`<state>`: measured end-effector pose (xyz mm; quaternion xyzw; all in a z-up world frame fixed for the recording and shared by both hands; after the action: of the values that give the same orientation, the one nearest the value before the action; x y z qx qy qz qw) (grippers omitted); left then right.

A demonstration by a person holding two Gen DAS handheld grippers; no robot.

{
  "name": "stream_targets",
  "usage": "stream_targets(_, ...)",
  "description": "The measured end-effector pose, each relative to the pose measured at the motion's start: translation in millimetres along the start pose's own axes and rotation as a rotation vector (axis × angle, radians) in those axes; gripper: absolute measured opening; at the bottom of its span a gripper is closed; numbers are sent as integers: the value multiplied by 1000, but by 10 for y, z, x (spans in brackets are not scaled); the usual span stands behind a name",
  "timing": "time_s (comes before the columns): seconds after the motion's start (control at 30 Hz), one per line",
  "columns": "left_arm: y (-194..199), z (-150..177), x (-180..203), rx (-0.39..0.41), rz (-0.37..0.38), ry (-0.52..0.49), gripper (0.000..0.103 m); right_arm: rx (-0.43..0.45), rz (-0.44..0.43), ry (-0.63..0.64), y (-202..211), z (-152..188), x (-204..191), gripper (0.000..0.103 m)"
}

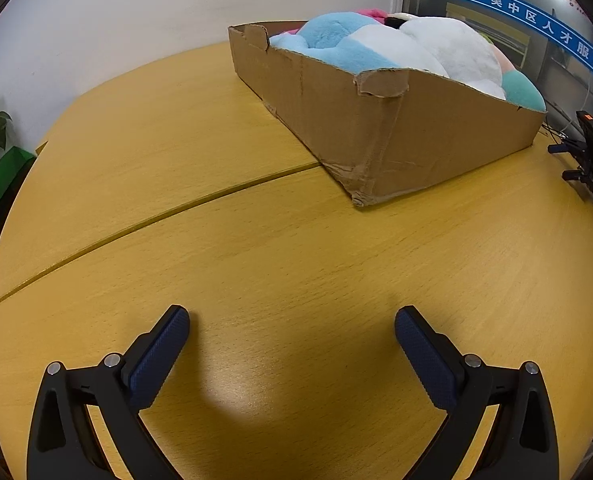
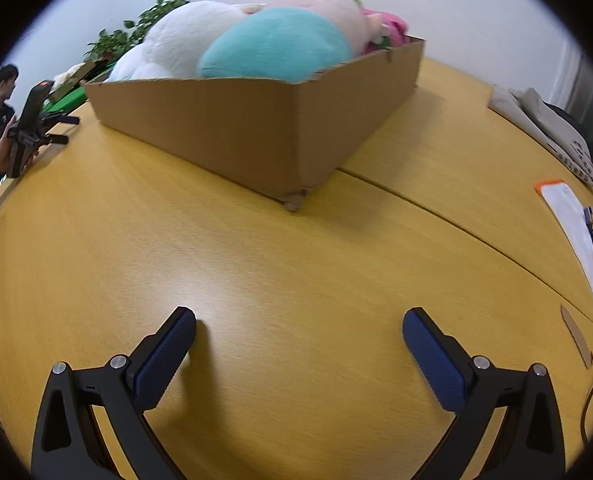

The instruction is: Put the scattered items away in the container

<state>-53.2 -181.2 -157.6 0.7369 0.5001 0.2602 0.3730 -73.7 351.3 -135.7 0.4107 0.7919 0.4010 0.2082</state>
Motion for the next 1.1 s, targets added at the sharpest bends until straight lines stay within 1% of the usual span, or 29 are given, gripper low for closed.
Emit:
stream_targets(0.2,-17,-32,-27,-2,3,-7,103,0,19,-22,1,3,204,103)
stream_targets(0.3,16,-98,17,-6,16,-26,103,-1,9,-5,-34,-25,251,103)
stream_targets(0.4,9,-123,16,-6,16,-26,103,-3,-24,38,-19,5,310,103)
stream_targets(0.5,54,-47,43,-4,19,-23,103,-4,-55,79,-20,-3,325,103)
stream_targets(0.6,95,30,59,-1,22,-23,103,-3,-61,87,-34,-20,310,103)
stream_targets(0.73,74,-5,3,-1,24,-27,103,-2,-60,87,-34,-15,298,103)
stream_targets(1.1,65,-15,2,2,21,-29,103,-3,-60,87,-33,-17,294,103)
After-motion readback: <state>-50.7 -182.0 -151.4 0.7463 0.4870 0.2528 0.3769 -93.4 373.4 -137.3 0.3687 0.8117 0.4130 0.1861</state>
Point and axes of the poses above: each gripper's, at about its wrist camera, not at the fingertips, and y roughly against the way its jaws point, x to its right, z to its underside, the point moved 5 cm from there along -y, roughly the way its jaws point
